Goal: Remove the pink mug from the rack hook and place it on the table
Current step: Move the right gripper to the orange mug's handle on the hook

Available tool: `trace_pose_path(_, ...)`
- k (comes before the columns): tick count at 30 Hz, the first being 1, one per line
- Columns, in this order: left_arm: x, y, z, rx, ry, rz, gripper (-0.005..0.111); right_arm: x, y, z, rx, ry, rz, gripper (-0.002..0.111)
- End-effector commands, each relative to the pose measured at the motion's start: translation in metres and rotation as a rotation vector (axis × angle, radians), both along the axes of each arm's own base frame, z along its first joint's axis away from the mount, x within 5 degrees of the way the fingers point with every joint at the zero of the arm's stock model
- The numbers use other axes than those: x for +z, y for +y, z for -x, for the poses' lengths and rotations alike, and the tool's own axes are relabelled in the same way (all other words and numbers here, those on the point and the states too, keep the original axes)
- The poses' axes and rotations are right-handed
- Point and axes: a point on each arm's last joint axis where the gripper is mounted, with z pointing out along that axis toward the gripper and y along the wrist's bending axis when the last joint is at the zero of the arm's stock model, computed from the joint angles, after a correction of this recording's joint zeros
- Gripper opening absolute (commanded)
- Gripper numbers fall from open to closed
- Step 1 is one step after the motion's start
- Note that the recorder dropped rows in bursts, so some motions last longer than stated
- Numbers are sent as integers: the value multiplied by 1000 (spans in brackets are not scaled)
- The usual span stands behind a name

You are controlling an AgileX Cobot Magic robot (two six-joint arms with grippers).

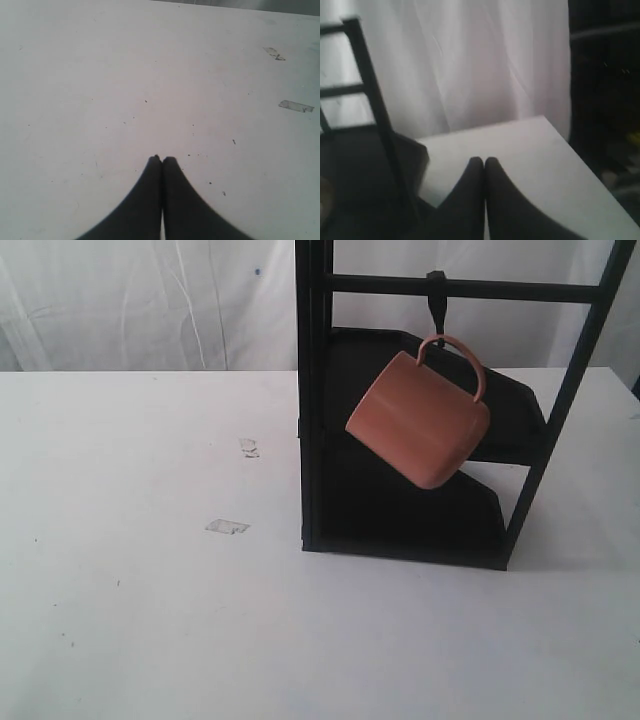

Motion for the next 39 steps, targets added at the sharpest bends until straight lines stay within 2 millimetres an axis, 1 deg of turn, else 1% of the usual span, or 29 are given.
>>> trace_pose_path(1,0,0,0,-3,-4,-10,0,3,-5,-24,-39,322,99,0)
trace_pose_path(2,0,0,0,-3,-4,-10,0,4,-5,-30,-21,411,123,0)
trace_pose_path(4,0,0,0,-3,-4,-10,0,12,0,-38,47,526,139,0)
trace_pose_path(6,0,0,0,-3,-4,-10,0,22,10,-44,165,598,116,0)
trace_pose_path(7,0,0,0,-3,-4,-10,0,29,18,-47,255,625,103,0)
trace_pose_path(11,0,0,0,-3,-4,-10,0,57,54,-50,706,661,22,0)
trace_pose_path(13,0,0,0,-3,-4,-10,0,70,65,-54,857,625,-1,0)
trace_pose_path(14,0,0,0,-3,-4,-10,0,75,68,-59,905,599,-10,0)
trace_pose_path(17,0,0,0,-3,-4,-10,0,80,71,-78,943,569,-15,0)
trace_pose_path(19,0,0,0,-3,-4,-10,0,78,71,-91,933,582,-25,0)
trace_pose_path(21,0,0,0,-3,-4,-10,0,74,71,-101,935,600,-35,1)
trace_pose_path(24,0,0,0,-3,-4,-10,0,68,74,-114,970,594,-42,8)
trace_pose_path(25,0,0,0,-3,-4,-10,0,68,75,-118,977,584,-61,14)
trace_pose_path(30,0,0,0,-3,-4,-10,0,65,74,-133,929,546,-85,35)
trace_pose_path(33,0,0,0,-3,-4,-10,0,65,72,-137,897,523,-83,44)
trace_pose_path(36,0,0,0,-3,-4,-10,0,66,75,-139,898,484,-38,47)
trace_pose_path(39,0,0,0,-3,-4,-10,0,65,85,-141,918,458,-5,47)
